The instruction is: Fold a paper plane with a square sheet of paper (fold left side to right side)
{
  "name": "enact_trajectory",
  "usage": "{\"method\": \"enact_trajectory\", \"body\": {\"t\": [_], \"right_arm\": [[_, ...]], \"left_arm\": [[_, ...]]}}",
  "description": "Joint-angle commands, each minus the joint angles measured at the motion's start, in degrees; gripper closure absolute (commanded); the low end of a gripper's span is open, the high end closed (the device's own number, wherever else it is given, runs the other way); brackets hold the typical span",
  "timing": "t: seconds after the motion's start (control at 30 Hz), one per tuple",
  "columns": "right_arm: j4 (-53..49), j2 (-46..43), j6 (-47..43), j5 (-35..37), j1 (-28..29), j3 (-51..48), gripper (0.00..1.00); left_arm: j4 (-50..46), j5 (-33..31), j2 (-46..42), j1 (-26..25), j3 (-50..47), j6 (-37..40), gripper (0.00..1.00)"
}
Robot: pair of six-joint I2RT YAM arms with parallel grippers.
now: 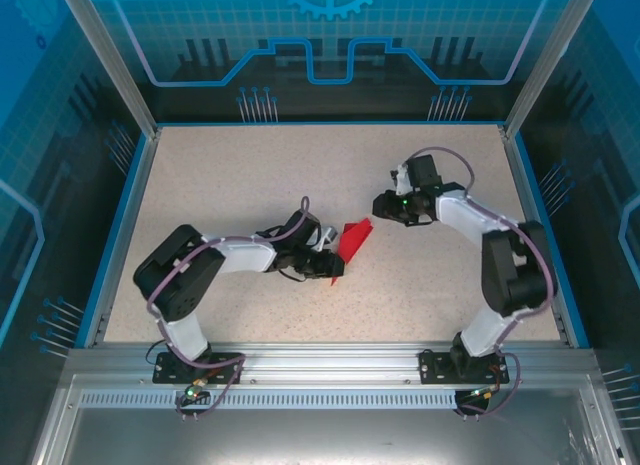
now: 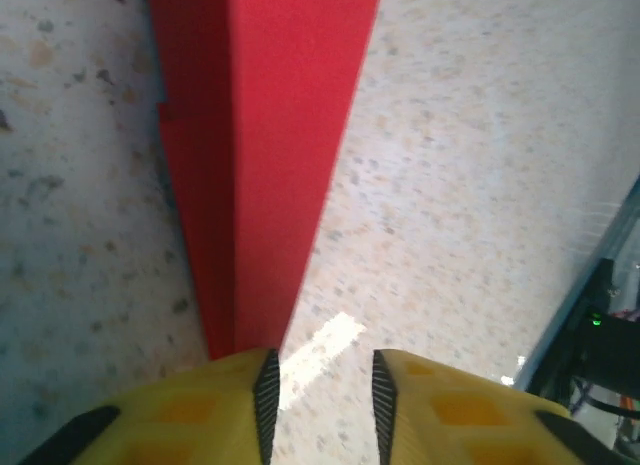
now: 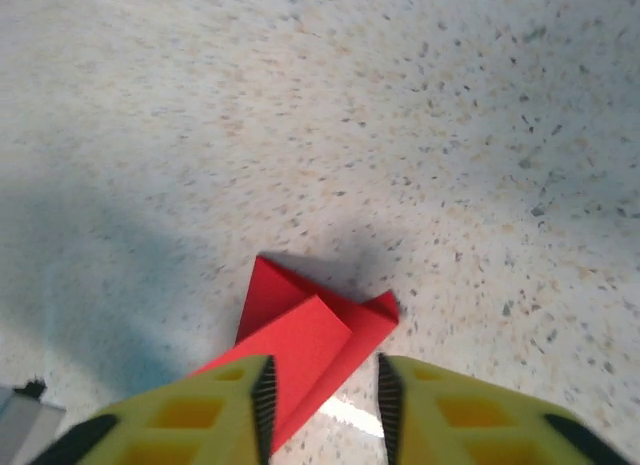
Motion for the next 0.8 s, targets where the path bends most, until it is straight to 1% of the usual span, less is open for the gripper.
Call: {"method": "enact_trajectory", "body": {"t": [0.0,0.07,0.13,0.27,0.33,0.4,0.5,0.57,0.63,0.7,0.77], "right_arm": [[0.22,-6.01,3.57,3.04,3.37,-6.38,0.54],[0.87,-8.72,5.82,6.15,6.72,-9.03,0.47],[1.01,-10.20,7.73,8.92,11.04,-10.53,0.40],[0.63,-10.47,12.01,16.59,19.85,-10.78,0.28],[0.52,-9.13,14.22,19.26,22.22,-10.78,0.25],[1.45,-6.98,15.96,19.29,22.76,-10.78,0.25],[1.65,-3.79,16.42,18.80,23.17,-9.75,0.30],[1.22,-2.28,16.15,18.69,23.37,-8.86,0.37],[1.18,-1.83,16.07,18.77,23.35,-8.85,0.41],[1.05,-1.55,15.90,18.59,23.40,-8.85,0.48],[0.84,-1.57,15.53,18.28,23.35,-8.90,0.58]], "left_arm": [[-0.23,-1.61,-9.15,0.66,-1.98,0.77,0.55],[-1.99,-4.62,-14.10,1.02,-3.28,1.60,0.47],[-4.65,-8.96,-18.36,1.06,-4.26,2.54,0.41],[-8.72,-16.93,-25.80,1.40,-6.59,2.92,0.34],[-9.15,-18.62,-28.16,1.50,-7.73,2.80,0.31],[-9.41,-19.11,-29.52,1.72,-8.47,2.75,0.30],[-10.58,-19.47,-30.22,1.74,-8.59,2.80,0.30],[-11.08,-19.60,-30.26,1.74,-8.59,2.83,0.30],[-11.01,-19.54,-30.29,1.71,-8.72,2.84,0.30],[-10.96,-19.60,-30.20,1.74,-8.77,2.84,0.29],[-11.08,-19.65,-30.20,1.73,-8.77,2.89,0.29]]}}
